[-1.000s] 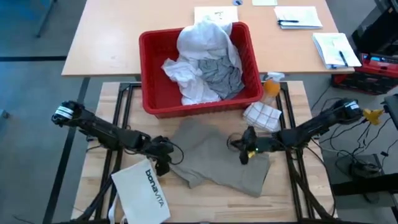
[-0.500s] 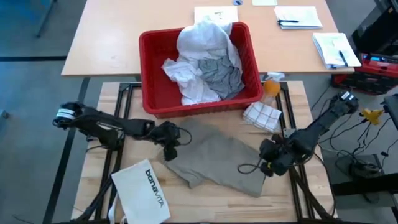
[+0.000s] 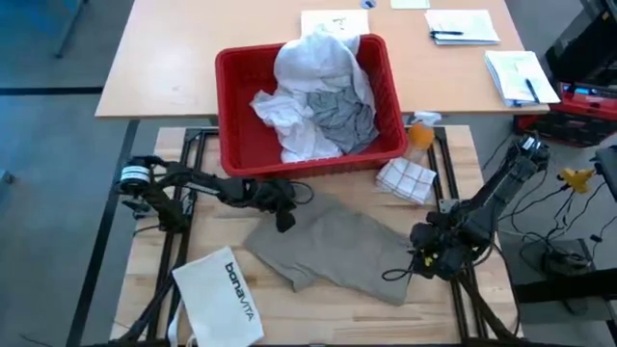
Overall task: Fold laundry
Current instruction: Fold the brown shorts
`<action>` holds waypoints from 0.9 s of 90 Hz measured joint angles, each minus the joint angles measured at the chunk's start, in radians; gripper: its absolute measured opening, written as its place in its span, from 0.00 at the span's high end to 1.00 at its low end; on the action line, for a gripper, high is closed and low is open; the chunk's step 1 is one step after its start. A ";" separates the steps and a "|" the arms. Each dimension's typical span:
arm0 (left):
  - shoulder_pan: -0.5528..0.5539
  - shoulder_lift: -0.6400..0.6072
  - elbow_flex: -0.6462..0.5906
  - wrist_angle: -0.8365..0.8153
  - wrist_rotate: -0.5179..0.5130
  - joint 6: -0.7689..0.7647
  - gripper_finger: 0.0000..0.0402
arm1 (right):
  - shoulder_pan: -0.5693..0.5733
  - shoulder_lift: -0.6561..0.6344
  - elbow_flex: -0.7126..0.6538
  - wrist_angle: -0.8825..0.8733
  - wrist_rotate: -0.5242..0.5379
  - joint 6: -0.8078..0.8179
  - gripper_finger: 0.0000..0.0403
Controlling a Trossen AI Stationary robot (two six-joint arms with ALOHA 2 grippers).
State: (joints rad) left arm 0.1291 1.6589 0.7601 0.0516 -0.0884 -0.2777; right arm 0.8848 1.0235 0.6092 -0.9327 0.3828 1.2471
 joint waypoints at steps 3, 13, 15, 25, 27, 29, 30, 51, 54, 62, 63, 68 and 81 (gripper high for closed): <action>0.000 0.010 0.012 0.000 0.000 -0.002 0.99 | 0.000 0.000 -0.004 0.006 0.001 0.007 0.47; -0.015 0.022 0.040 0.006 -0.032 0.001 1.00 | -0.001 0.002 -0.019 0.064 0.021 -0.012 0.47; -0.019 0.022 0.043 0.009 -0.045 0.002 1.00 | -0.001 0.004 -0.022 0.080 0.022 -0.023 0.48; -0.041 0.018 0.035 -0.014 -0.061 -0.016 1.00 | -0.001 0.020 -0.031 0.103 0.007 -0.035 0.54; -0.047 0.017 0.030 -0.024 -0.061 -0.026 1.00 | -0.001 0.023 -0.031 0.106 0.005 -0.033 0.55; -0.054 0.017 0.024 -0.036 -0.061 -0.040 1.00 | -0.001 0.026 -0.032 0.108 0.004 -0.029 0.56; -0.057 0.017 0.021 -0.041 -0.061 -0.046 1.00 | -0.001 0.027 -0.032 0.109 0.003 -0.028 0.57; -0.157 0.010 -0.036 -0.068 -0.044 -0.174 1.00 | -0.001 0.032 -0.036 0.113 0.003 -0.016 0.67; -0.174 0.003 -0.039 -0.077 -0.045 -0.195 1.00 | -0.001 0.032 -0.036 0.115 0.003 -0.016 0.69; -0.219 -0.017 -0.039 -0.118 -0.041 -0.274 1.00 | -0.001 0.031 -0.036 0.134 0.002 -0.018 0.72; -0.225 -0.020 -0.039 -0.122 -0.041 -0.284 1.00 | 0.000 0.031 -0.036 0.139 0.002 -0.018 0.72; -0.259 -0.034 -0.041 -0.136 -0.034 -0.328 1.00 | 0.004 0.031 -0.036 0.158 0.002 -0.033 0.74; -0.329 -0.092 -0.040 -0.142 -0.038 -0.381 1.00 | 0.006 0.031 -0.036 0.178 0.002 -0.065 0.77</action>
State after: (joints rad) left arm -0.1997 1.5665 0.7200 -0.0903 -0.1262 -0.6591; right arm 0.8906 1.0550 0.5728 -0.7550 0.3851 1.1821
